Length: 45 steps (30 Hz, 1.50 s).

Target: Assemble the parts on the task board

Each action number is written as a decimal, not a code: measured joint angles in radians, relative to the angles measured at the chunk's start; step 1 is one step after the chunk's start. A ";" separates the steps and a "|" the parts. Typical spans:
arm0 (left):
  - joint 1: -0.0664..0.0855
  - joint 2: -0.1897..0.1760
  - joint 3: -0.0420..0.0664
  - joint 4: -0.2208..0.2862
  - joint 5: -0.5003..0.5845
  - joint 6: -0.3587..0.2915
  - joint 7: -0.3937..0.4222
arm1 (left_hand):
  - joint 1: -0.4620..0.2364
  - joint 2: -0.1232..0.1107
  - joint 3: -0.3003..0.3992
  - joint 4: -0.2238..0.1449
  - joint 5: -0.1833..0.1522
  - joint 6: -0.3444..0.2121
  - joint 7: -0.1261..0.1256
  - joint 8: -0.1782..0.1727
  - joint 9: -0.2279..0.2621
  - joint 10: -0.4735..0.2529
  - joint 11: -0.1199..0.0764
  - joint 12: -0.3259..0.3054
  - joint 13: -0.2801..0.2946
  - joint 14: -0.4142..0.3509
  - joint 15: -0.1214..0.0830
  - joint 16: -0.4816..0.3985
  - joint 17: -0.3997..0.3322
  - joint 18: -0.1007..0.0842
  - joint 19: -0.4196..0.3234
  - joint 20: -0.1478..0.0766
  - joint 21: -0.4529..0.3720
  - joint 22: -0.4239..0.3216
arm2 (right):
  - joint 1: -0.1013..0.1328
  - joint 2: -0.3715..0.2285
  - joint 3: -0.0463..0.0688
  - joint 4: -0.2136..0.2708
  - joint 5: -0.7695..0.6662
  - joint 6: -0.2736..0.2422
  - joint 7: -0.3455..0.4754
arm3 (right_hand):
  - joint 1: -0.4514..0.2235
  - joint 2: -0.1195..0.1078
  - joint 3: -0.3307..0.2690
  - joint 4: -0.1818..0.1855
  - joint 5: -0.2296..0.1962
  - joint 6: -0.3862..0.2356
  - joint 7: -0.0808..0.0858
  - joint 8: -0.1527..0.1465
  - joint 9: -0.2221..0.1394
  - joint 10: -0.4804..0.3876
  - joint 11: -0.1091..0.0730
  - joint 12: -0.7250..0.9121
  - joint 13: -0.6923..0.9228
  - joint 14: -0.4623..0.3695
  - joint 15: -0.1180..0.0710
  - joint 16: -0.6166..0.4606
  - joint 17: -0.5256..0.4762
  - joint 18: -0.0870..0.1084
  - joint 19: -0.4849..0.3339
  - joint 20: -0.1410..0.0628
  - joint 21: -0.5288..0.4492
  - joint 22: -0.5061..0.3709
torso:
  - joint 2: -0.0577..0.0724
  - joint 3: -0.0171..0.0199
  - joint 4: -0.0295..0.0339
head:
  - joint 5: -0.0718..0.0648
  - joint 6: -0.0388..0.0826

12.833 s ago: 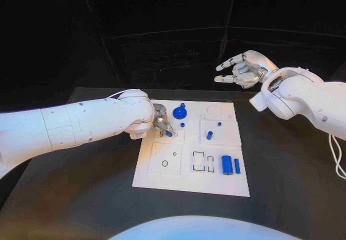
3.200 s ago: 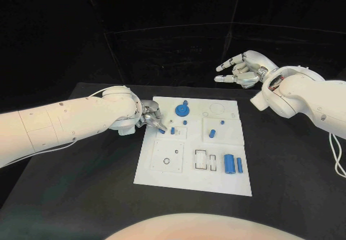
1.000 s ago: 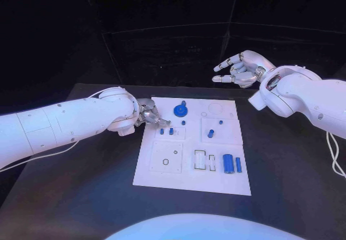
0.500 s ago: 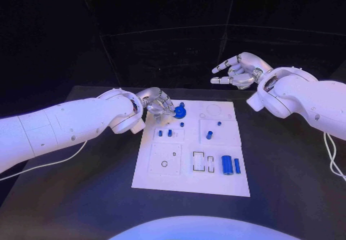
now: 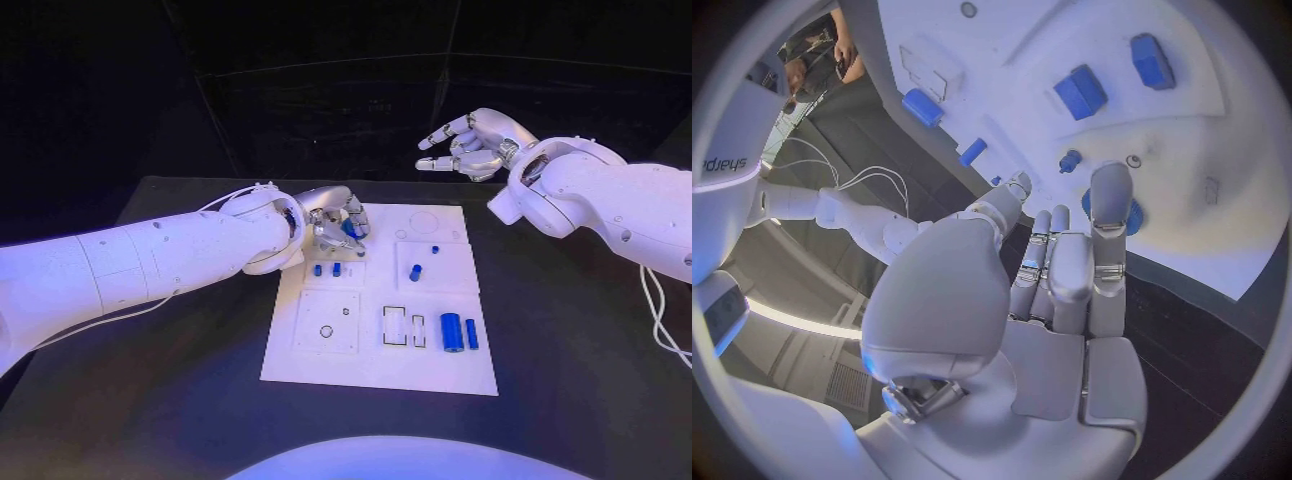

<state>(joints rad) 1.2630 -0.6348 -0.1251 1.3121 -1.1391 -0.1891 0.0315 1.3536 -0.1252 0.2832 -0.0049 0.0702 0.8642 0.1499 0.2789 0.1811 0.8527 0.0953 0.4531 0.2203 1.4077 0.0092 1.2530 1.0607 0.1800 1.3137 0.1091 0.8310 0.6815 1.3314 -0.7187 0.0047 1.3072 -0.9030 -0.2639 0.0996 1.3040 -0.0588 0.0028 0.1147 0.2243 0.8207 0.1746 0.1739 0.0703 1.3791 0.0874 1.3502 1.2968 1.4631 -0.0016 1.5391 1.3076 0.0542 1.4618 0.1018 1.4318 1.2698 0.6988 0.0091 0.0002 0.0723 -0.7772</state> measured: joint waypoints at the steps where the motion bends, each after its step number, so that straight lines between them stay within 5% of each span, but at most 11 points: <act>1: 0.000 0.005 -0.001 -0.006 -0.019 0.002 -0.002 | 0.000 0.000 -0.005 -0.001 0.000 0.006 -0.003 -0.001 -0.006 0.007 -0.003 0.000 -0.008 0.012 -0.002 0.019 0.019 -0.005 0.015 -0.002 0.026 0.027 | 0.000 0.001 0.000 0.000 0.000 0.000 0.000 | 0.000 0.000 0.000 0.000 0.000 0.000 0.000 0.000 0.000 0.000 0.000 0.000 0.000 0.000 0.000 0.000 0.000 0.000 0.000 0.000 0.000 0.000 | 0.000 0.0000 0.0000 | -0.001 0.000; 11: 0.000 0.056 -0.014 -0.058 -0.179 0.026 -0.042 | 0.000 0.000 -0.014 -0.005 0.000 0.077 -0.019 -0.034 -0.052 0.082 -0.020 -0.023 -0.079 0.054 -0.019 0.087 0.083 -0.033 0.097 -0.023 0.155 0.166 | 0.000 0.006 0.000 -0.002 0.000 0.001 0.000 | 0.004 0.004 0.000 0.000 0.000 0.000 0.000 0.000 0.000 0.000 0.000 0.000 0.000 0.000 0.000 0.000 0.000 0.000 0.000 0.000 0.000 0.000 | 0.000 0.0001 0.0000 | -0.003 0.002; 45: 0.001 0.106 -0.022 -0.095 -0.266 0.099 -0.079 | 0.005 0.016 0.073 -0.031 0.000 0.164 -0.033 -0.067 -0.079 0.204 -0.035 -0.089 -0.151 0.058 -0.031 0.092 0.059 -0.033 0.125 -0.037 0.181 0.208 | 0.000 0.008 0.000 0.000 0.000 0.002 0.000 | 0.004 0.004 0.000 0.000 0.000 0.000 0.000 0.000 0.000 0.000 0.000 0.000 0.000 0.000 0.000 0.000 0.000 0.000 0.000 0.000 0.000 0.000 | -0.001 0.0002 0.0016 | -0.010 -0.009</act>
<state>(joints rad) 1.2641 -0.5285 -0.1472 1.2168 -1.4046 -0.0901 -0.0480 1.3590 -0.1091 0.3565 -0.0357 0.0703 1.0284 0.1171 0.2122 0.1025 1.0565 0.0604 0.3637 0.0692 1.4652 -0.0215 1.3449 1.1202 0.1468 1.4383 0.0722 1.0119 0.8896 1.3313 -0.7105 0.0047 1.3071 -0.9030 -0.2617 0.0999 1.3078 -0.0550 0.0029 0.1147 0.2243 0.8207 0.1746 0.1739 0.0703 1.3791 0.0874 1.3502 1.2969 1.4632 -0.0017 1.5391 1.3077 0.0541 1.4618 0.1018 1.4318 1.2699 0.6980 0.0093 0.0018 0.0621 -0.7858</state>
